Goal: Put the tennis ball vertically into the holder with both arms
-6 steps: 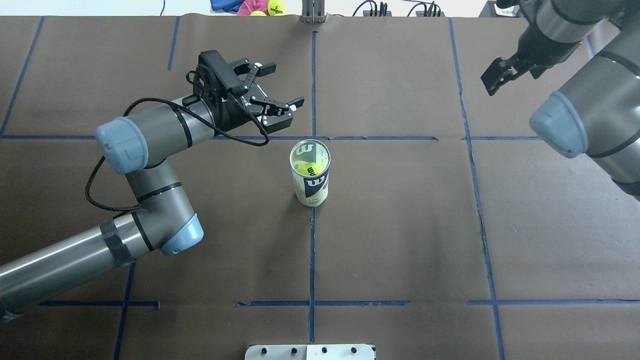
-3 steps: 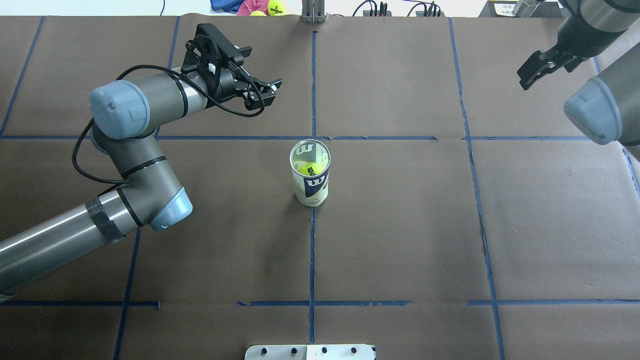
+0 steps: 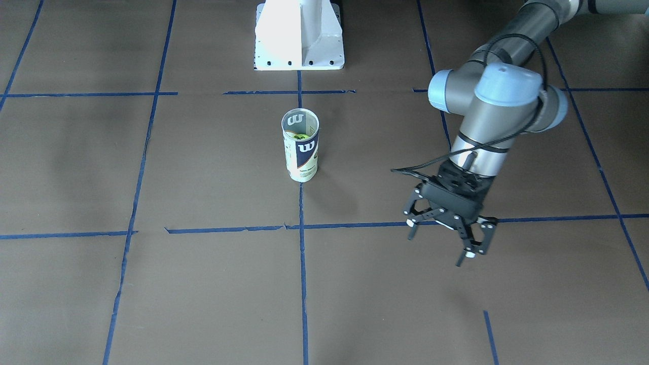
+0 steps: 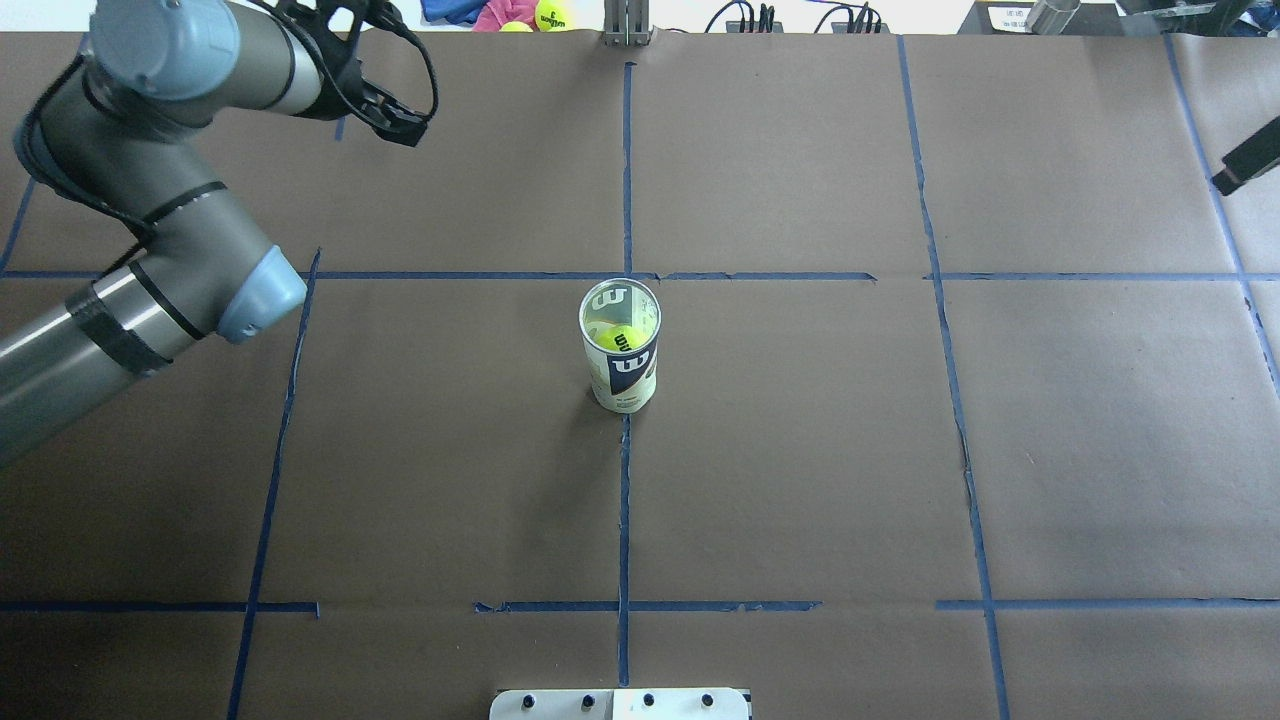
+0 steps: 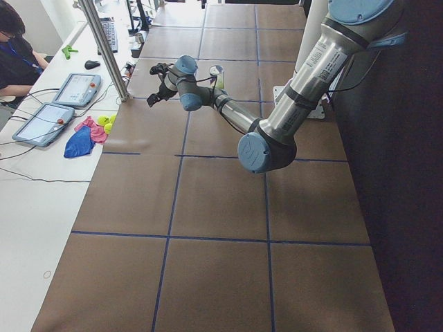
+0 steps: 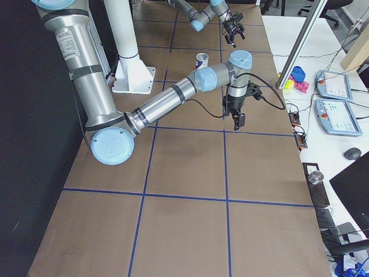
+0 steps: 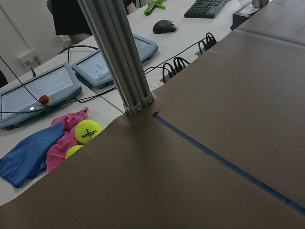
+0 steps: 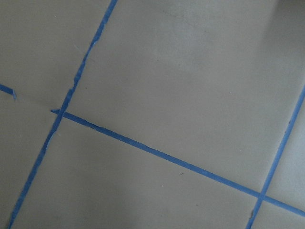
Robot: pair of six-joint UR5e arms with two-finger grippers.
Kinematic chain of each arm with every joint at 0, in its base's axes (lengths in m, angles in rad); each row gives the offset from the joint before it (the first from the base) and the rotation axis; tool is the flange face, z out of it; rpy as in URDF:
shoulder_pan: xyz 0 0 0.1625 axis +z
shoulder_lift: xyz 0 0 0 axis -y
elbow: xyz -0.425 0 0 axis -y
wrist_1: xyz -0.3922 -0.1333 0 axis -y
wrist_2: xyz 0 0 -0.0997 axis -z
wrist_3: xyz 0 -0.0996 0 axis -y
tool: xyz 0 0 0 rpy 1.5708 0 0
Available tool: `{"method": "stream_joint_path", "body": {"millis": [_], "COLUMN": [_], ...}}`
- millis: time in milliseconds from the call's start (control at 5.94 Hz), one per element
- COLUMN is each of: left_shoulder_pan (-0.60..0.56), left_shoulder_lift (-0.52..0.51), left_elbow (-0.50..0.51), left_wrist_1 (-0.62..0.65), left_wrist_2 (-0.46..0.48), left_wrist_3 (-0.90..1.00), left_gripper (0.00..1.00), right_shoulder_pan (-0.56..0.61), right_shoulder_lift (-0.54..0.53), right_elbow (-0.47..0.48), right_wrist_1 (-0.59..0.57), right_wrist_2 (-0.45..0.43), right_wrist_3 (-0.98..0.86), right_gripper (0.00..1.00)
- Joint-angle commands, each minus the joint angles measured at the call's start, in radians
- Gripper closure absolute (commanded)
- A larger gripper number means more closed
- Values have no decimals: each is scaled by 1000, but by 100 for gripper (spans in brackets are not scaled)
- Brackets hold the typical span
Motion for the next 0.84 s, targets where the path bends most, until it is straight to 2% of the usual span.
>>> {"method": "stream_joint_path", "body": {"millis": [0,168,337,505,674], "left_shoulder_pan": [-110,-142,-185,-249,-356], "left_shoulder_lift": [1,1,6,50,140], "left_elbow": [1,-1,-2,-7,-7], "left_wrist_1": [236,375,495,601,608], "left_wrist_2": [-117,-117,-135,-275,-427], "left_wrist_3": [68,231,280,279,282], "left_gripper": [0,0,0,0,0], "right_shoulder_pan": [135,169,171,171,171], "right_shoulder_lift": [-143,-223,-272,-311,-312], "right_elbow": [1,0,0,-8,-40], "right_wrist_1": [24,71,73,73,75], "right_wrist_2": [72,68,57,48,52], "right_wrist_3": [-106,-91,-76,-60,-48], "right_gripper": [1,2,2,2,1]}}
